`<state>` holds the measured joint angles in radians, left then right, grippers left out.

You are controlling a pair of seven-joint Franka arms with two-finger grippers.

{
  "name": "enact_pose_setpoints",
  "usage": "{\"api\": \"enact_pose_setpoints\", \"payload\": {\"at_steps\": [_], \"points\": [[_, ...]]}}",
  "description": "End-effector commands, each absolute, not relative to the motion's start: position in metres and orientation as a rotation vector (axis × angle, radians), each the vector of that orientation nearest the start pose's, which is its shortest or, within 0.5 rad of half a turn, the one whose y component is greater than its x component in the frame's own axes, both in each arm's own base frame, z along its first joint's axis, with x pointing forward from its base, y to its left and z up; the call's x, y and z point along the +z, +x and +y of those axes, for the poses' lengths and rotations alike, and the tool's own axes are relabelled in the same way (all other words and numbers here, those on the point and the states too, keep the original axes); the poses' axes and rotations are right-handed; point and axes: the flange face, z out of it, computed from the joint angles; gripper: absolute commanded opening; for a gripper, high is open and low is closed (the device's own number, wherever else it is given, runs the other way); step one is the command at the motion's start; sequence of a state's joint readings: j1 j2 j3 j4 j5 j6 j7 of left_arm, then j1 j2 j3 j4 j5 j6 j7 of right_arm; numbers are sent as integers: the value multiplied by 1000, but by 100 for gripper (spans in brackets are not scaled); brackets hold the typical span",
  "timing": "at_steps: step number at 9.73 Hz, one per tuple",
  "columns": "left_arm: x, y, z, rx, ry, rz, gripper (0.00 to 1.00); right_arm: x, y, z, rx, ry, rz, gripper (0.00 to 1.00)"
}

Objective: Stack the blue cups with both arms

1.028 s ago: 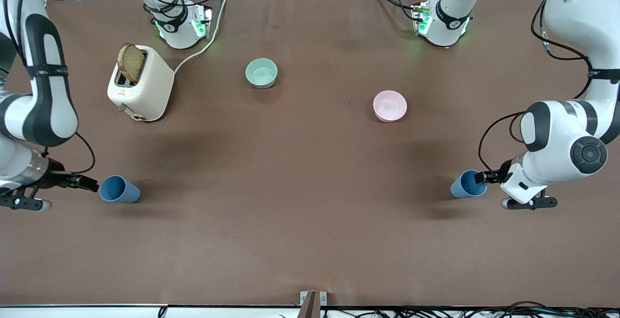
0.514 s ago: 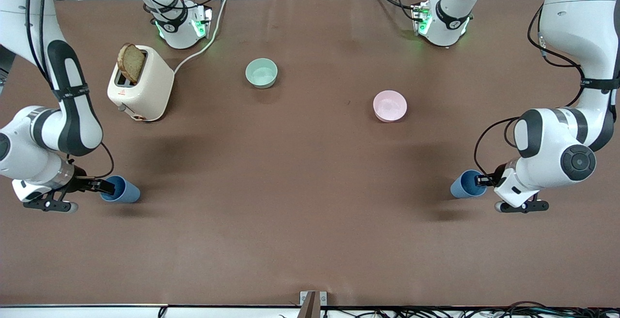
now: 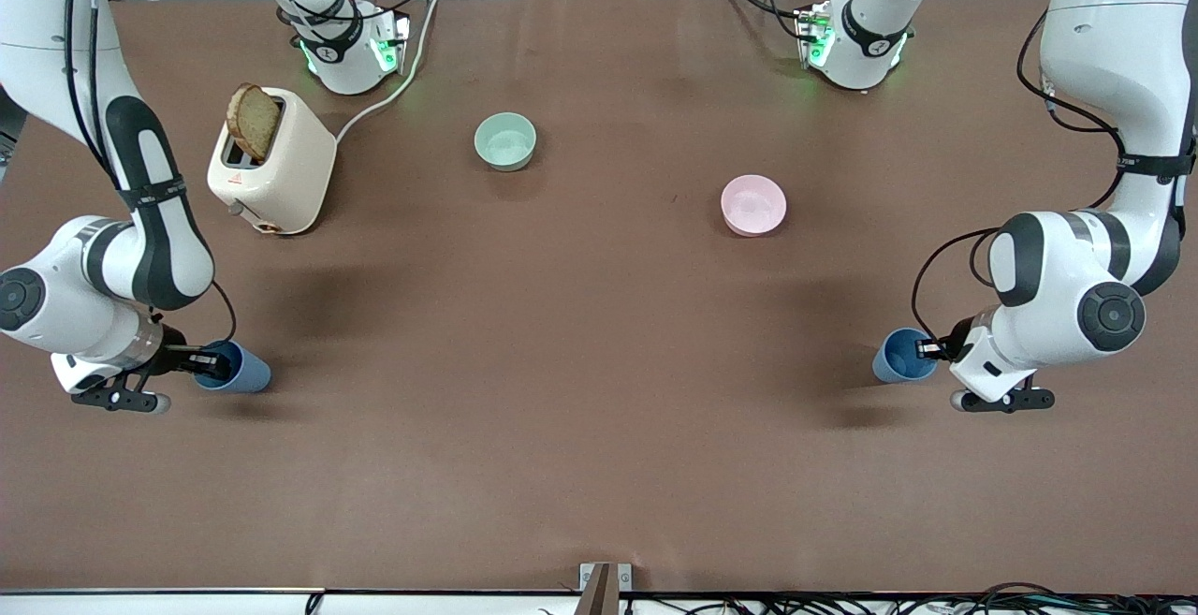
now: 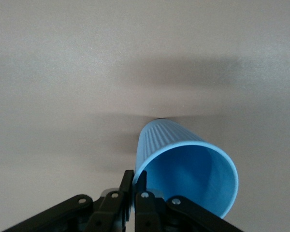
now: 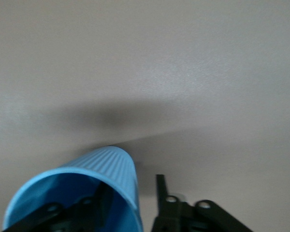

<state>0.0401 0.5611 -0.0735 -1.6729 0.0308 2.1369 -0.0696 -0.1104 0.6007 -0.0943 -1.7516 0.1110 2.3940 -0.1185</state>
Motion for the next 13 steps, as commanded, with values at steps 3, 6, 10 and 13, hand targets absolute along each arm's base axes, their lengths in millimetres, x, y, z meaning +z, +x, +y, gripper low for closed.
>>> {"api": "enact_pose_setpoints", "payload": {"at_steps": [3,6,10,13], "points": [[352,651,-145,222,-3138,-91,0,252,664,-127,-100,-3088,220,1],[354,611,-302,208,-3125,-242,0,310,677,-125,-38,-3067,194,1],[316,569,-444,224,-3159,-420,0,390,675,-78,-107,-3055,161,1],[268,556,-479,184,-3194,-508,0,416,671,18,-82,-3044,242,1]]}}
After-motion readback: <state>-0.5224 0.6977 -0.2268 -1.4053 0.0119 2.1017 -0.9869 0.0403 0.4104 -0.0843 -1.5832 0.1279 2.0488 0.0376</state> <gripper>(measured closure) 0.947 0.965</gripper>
